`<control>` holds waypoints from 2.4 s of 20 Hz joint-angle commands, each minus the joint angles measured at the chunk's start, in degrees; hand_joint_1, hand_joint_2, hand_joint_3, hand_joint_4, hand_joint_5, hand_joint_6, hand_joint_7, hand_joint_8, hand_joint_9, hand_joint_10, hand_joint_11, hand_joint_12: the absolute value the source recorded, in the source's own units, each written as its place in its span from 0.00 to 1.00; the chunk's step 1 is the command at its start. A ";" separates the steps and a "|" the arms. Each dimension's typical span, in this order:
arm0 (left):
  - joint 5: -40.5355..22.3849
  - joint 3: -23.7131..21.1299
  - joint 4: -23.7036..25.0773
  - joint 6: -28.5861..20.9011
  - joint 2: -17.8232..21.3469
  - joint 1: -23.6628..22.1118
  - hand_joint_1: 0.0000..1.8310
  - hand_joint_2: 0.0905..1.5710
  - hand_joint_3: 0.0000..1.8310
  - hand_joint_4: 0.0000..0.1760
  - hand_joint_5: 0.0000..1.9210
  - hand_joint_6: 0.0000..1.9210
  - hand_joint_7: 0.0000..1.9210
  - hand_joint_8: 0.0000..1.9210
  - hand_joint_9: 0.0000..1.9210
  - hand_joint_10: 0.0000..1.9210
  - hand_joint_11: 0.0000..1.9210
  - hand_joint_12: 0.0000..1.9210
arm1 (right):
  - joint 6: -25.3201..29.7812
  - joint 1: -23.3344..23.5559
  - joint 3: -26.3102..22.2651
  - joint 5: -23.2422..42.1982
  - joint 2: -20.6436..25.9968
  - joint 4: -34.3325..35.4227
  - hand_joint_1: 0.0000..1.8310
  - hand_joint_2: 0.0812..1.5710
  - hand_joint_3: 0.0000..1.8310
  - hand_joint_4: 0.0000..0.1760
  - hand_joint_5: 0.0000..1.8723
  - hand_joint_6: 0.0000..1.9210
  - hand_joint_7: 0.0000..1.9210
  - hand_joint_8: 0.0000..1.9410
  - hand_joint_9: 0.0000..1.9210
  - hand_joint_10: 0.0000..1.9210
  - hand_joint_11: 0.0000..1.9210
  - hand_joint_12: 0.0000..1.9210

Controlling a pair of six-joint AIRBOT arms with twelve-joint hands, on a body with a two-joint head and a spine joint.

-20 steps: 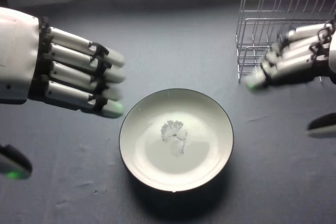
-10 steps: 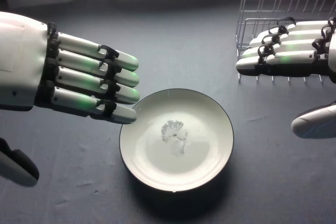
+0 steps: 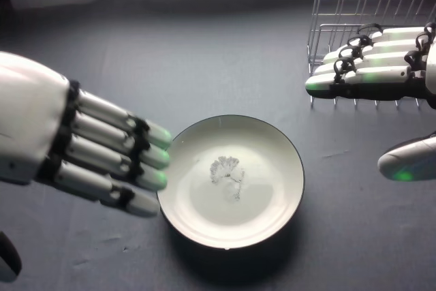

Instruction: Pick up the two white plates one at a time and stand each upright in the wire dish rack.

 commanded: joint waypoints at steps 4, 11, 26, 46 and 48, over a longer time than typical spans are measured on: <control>-0.79 3.49 -4.70 0.08 -4.08 2.88 0.00 0.72 0.00 0.00 0.06 0.00 0.04 0.00 0.02 0.00 0.01 0.01 | -0.08 0.47 0.03 5.15 0.26 2.26 0.00 0.77 0.00 0.00 0.02 0.00 0.02 0.00 0.01 0.00 0.00 0.02; 1.14 10.52 -3.93 2.05 -11.79 6.04 0.00 0.71 0.00 0.00 0.05 0.00 0.03 0.00 0.02 0.00 0.01 0.01 | -0.41 -0.43 0.12 7.39 0.31 1.96 0.00 0.77 0.00 0.00 0.00 0.00 0.00 0.00 0.00 0.00 0.00 0.00; 3.61 19.19 -2.71 3.69 -19.92 9.62 0.00 0.70 0.00 0.00 0.06 0.00 0.04 0.00 0.02 0.00 0.01 0.01 | -3.92 2.03 8.59 19.27 -1.96 -14.71 0.10 0.80 0.00 0.00 0.00 0.00 0.00 0.00 0.00 0.00 0.00 0.00; 4.10 22.75 1.99 5.24 -22.54 12.48 0.00 0.70 0.00 0.00 0.05 0.00 0.03 0.00 0.01 0.00 0.00 0.00 | -5.52 3.31 12.26 16.84 -8.85 -21.45 0.66 0.53 0.00 0.00 0.00 0.00 0.00 0.00 0.00 0.00 0.00 0.00; 4.12 22.64 1.99 5.32 -22.69 12.91 0.00 0.70 0.00 0.00 0.06 0.00 0.04 0.01 0.03 0.01 0.02 0.01 | -5.52 3.33 12.25 16.87 -8.75 -21.45 0.65 0.53 0.00 0.00 0.00 0.00 0.00 0.00 0.00 0.00 0.01 0.01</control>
